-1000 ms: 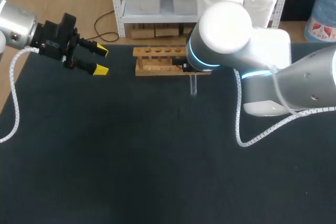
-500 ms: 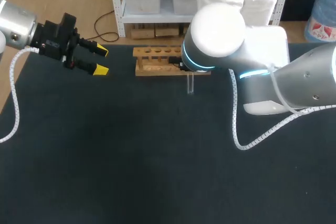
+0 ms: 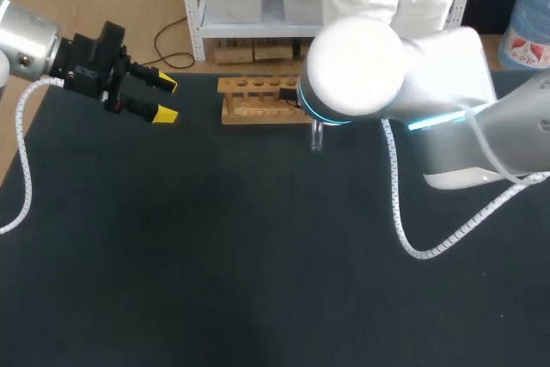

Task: Grasp the test tube, adjust it, and insert it.

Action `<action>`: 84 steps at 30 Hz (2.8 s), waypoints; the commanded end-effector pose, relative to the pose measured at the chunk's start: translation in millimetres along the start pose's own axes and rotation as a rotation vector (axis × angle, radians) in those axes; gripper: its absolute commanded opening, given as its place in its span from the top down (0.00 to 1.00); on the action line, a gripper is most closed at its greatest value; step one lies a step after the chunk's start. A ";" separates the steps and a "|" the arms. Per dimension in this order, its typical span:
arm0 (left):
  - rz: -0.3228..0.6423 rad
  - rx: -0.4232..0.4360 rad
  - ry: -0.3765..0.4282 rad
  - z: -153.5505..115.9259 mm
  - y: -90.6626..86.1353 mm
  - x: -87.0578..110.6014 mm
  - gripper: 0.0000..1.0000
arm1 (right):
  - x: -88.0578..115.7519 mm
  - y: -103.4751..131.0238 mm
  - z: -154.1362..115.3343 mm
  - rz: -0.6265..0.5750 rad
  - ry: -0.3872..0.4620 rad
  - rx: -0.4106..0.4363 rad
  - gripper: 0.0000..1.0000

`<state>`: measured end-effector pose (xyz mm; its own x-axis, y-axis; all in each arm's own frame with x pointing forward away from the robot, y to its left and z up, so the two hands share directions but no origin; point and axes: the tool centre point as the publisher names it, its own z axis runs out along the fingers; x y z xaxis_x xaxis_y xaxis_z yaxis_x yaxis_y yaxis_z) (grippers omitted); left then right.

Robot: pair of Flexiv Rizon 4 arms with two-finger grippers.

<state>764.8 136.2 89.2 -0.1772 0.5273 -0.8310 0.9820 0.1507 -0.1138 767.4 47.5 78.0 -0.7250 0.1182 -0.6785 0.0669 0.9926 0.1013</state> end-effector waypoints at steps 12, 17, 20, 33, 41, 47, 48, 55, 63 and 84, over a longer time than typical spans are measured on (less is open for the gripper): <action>0.002 0.002 -0.001 0.3 0.9 0.8 0.00 | 1.7 -12.2 -45.6 0.017 -0.089 -0.002 1.00; 0.002 0.002 -0.001 0.3 0.9 0.8 0.00 | 1.0 -11.9 -47.7 0.015 -0.097 -0.008 1.00; 0.002 0.002 -0.001 0.3 0.9 0.8 0.00 | 1.0 -11.9 -47.7 0.015 -0.097 -0.008 1.00; 0.002 0.002 -0.001 0.3 0.9 0.8 0.00 | 1.0 -11.9 -47.7 0.015 -0.097 -0.008 1.00; 0.002 0.002 -0.001 0.3 0.9 0.8 0.00 | 1.0 -11.9 -47.7 0.015 -0.097 -0.008 1.00; 0.002 0.002 -0.001 0.3 0.9 0.8 0.00 | 1.0 -11.9 -47.7 0.015 -0.097 -0.008 1.00; 0.002 0.002 -0.001 0.3 0.9 0.8 0.00 | 1.0 -11.9 -47.7 0.015 -0.097 -0.008 1.00; 0.002 0.002 -0.001 0.3 0.9 0.8 0.00 | 1.0 -11.9 -47.7 0.015 -0.097 -0.008 1.00; 0.002 0.002 -0.001 0.3 0.9 0.8 0.00 | 1.0 -11.9 -47.7 0.015 -0.097 -0.008 1.00; 0.002 0.002 -0.001 0.3 0.9 0.8 0.00 | 1.0 -11.9 -47.7 0.015 -0.097 -0.008 1.00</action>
<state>764.8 136.2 89.2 -0.1772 0.5273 -0.8310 0.9820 0.1507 -0.1138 733.8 35.3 110.5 -0.6580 0.1346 -0.7409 0.0734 0.9907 0.1148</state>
